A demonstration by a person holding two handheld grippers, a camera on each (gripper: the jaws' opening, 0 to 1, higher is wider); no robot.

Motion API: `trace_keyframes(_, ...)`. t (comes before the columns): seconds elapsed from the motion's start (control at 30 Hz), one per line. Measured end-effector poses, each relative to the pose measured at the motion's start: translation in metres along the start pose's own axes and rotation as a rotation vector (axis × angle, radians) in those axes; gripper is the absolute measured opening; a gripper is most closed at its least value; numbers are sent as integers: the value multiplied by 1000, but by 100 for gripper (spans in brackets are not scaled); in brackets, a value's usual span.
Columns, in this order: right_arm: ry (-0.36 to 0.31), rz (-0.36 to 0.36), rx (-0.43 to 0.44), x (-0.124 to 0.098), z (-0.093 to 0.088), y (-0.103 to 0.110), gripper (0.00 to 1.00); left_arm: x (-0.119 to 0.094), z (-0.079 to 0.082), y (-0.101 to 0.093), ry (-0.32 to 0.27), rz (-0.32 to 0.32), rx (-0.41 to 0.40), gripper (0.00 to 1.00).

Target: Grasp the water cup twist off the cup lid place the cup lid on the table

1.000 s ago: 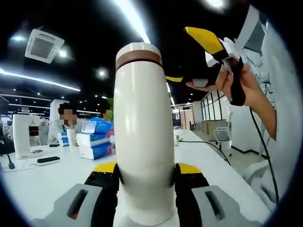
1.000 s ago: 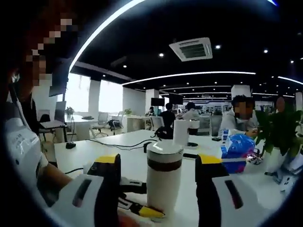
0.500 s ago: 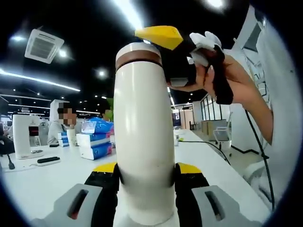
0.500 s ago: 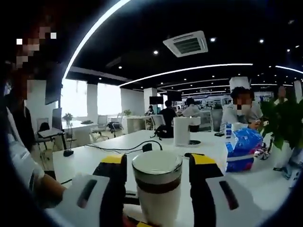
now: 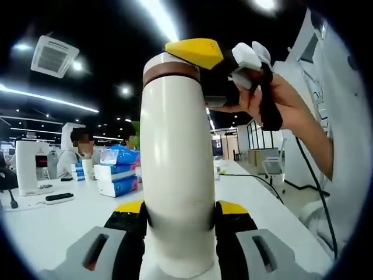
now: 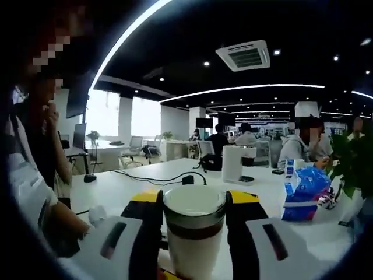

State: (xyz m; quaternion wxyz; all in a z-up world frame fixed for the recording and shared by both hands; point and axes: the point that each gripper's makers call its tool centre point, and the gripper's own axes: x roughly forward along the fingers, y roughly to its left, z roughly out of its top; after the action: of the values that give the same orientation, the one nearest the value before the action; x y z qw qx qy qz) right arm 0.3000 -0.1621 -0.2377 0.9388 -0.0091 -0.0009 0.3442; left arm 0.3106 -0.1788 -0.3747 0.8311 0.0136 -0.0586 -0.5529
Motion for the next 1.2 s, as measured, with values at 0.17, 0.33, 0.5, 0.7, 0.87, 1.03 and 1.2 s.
trace_keyframes(0.17, 21, 101, 9, 0, -1, -1, 45, 0, 0, 0, 8, 6, 2, 48)
trace_keyframes(0.33, 43, 241, 5, -3, -3, 4, 45, 2, 0, -1, 17, 13, 15, 48)
trace_keyframes(0.5, 55, 360, 11, -1, -3, 5, 44, 1, -1, 0, 18, 15, 8, 48)
trace_keyframes(0.7, 39, 507, 3, -3, -4, 9, 44, 1, -1, -2, 16, 14, 3, 48)
trace_keyframes(0.87, -15, 627, 18, -3, -2, 13, 44, 1, -1, -2, 16, 15, -2, 48)
trace_keyframes(1.03, -32, 695, 52, -5, -3, 12, 44, 1, -1, -2, 13, 12, -3, 48)
trace_keyframes(1.2, -41, 760, 44, -5, -3, 17, 45, 1, -1, -2, 12, 7, -5, 48)
